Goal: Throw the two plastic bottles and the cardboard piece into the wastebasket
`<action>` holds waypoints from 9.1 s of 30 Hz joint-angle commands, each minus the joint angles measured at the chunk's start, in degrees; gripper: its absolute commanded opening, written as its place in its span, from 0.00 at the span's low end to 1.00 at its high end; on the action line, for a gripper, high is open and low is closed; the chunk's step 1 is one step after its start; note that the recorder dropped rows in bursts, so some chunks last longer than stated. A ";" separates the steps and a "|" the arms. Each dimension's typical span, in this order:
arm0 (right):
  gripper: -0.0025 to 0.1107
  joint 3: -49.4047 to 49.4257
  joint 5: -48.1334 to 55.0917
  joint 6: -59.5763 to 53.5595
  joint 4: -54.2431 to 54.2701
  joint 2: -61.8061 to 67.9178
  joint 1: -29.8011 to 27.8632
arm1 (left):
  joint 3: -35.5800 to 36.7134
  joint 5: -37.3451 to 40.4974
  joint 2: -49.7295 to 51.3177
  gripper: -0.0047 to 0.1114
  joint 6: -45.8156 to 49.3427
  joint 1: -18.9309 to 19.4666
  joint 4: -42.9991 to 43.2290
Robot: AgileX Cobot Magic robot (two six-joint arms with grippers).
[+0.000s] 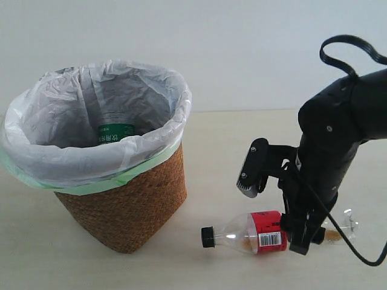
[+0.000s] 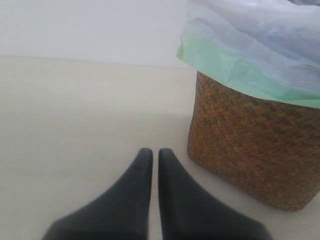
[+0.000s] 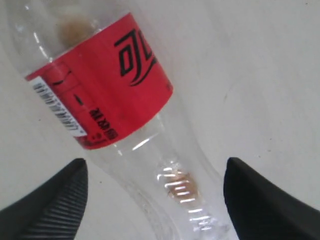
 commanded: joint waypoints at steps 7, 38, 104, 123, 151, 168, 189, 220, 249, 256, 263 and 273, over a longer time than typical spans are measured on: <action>0.62 0.94 -1.98 1.06 -0.04 6.29 0.13 | 0.23 -0.07 -0.19 0.07 -0.48 0.04 0.17; 0.02 -11.27 6.23 31.38 -0.67 -8.60 -4.68 | 0.23 -0.07 -0.19 0.07 -0.48 0.04 0.17; 0.10 -15.08 -0.53 57.48 -13.29 -16.39 9.84 | 0.23 -0.07 -0.19 0.07 -0.48 0.04 0.17; 0.10 39.48 -46.94 72.32 -12.05 -57.83 9.84 | 0.23 -0.07 -0.19 0.07 -0.48 0.04 0.17; 0.10 44.97 -43.75 70.92 -11.42 -75.97 3.42 | 0.23 -0.07 -0.19 0.07 -0.48 0.04 0.17; 0.10 51.62 -43.91 78.12 -11.57 -98.33 -7.49 | 0.23 -0.07 -0.19 0.07 -0.48 0.04 0.17; 0.10 51.62 -15.87 70.75 -11.39 -98.33 -20.80 | 0.23 -0.07 -0.19 0.07 -0.48 0.04 0.17; 0.10 57.44 -22.96 28.25 16.30 -98.33 -20.91 | 0.23 -0.07 -0.19 0.07 -0.48 0.04 0.17; 0.10 57.44 -22.98 28.89 16.30 -98.33 -20.91 | 0.23 -0.07 -0.19 0.07 -0.48 0.04 0.17; 0.10 57.44 -22.98 29.02 16.30 -98.33 -20.91 | 0.23 -0.07 -0.19 0.07 -0.48 0.04 0.17; 0.10 57.44 -22.98 28.90 16.30 -98.33 -20.91 | 0.23 -0.07 -0.19 0.07 -0.48 0.04 0.17; 0.10 57.44 -22.98 28.92 16.30 -98.33 -20.91 | 0.23 -0.07 -0.19 0.07 -0.48 0.04 0.17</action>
